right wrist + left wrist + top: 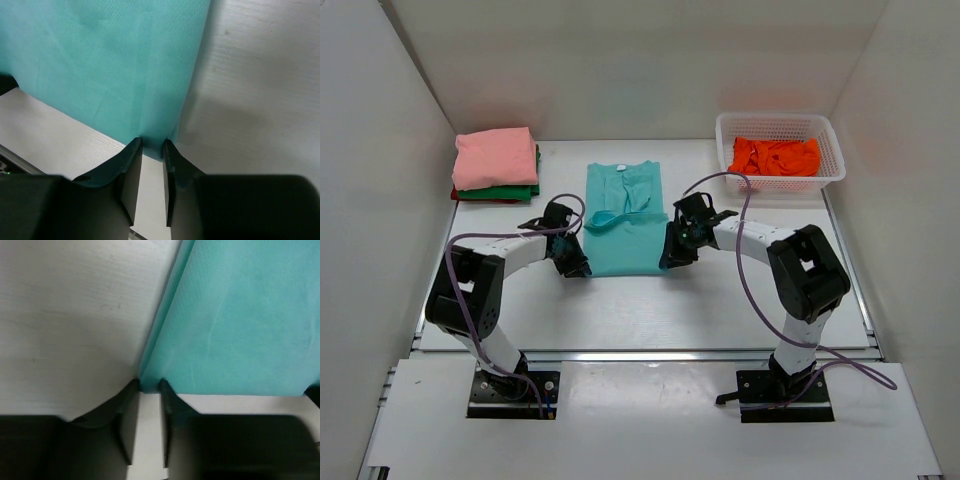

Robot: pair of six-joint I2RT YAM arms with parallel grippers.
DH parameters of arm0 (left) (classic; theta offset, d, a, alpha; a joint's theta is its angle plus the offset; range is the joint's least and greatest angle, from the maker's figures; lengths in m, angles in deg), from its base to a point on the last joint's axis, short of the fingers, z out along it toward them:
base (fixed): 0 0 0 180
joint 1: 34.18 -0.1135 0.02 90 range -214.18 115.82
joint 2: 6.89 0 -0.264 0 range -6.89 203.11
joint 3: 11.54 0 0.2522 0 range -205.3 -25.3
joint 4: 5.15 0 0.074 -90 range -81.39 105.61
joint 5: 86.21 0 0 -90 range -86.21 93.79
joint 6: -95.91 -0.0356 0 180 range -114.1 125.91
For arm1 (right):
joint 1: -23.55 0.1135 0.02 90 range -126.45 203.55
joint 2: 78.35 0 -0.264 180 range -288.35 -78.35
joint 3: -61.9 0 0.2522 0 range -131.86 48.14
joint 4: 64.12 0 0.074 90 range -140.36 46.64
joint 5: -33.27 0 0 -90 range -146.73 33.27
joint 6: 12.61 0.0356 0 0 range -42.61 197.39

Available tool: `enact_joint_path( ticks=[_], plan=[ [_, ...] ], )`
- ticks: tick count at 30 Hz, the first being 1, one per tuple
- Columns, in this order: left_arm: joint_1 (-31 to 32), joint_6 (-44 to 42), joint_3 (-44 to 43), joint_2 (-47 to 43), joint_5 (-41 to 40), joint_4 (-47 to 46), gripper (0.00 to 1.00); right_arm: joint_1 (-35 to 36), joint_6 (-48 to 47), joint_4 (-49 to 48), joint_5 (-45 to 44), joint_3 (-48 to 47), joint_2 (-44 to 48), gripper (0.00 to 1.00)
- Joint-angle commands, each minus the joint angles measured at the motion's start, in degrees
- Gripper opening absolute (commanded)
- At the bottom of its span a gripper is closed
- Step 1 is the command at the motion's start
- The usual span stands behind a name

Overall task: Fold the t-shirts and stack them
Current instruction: Grab one side of the 2/3 rectangular tshirt with both arms, then fold the long partially folded tshirt into a neat square

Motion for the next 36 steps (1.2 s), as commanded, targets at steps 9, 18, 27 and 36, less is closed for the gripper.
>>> enact_joint_path(
  ticks=[9,18,27,36],
  plan=[
    [2.8,2.1,3.2,-0.1,-1.1,-8.9,0.05,0.3,0.7,-4.6,-2.3,7.0,2.8,0.51],
    [3.9,3.2,9.7,-4.9,-0.5,-9.3,0.0,-1.1,-1.4,-7.7,-1.5,10.6,4.4,0.0],
    [7.1,5.3,12.8,-29.5,2.2,9.8,0.0,1.5,-4.0,9.5,9.1,21.3,27.2,0.0],
    [11.3,12.3,10.5,-44.6,4.3,20.1,0.0,0.2,-5.9,20.7,16.0,20.7,38.7,0.0]
  ],
)
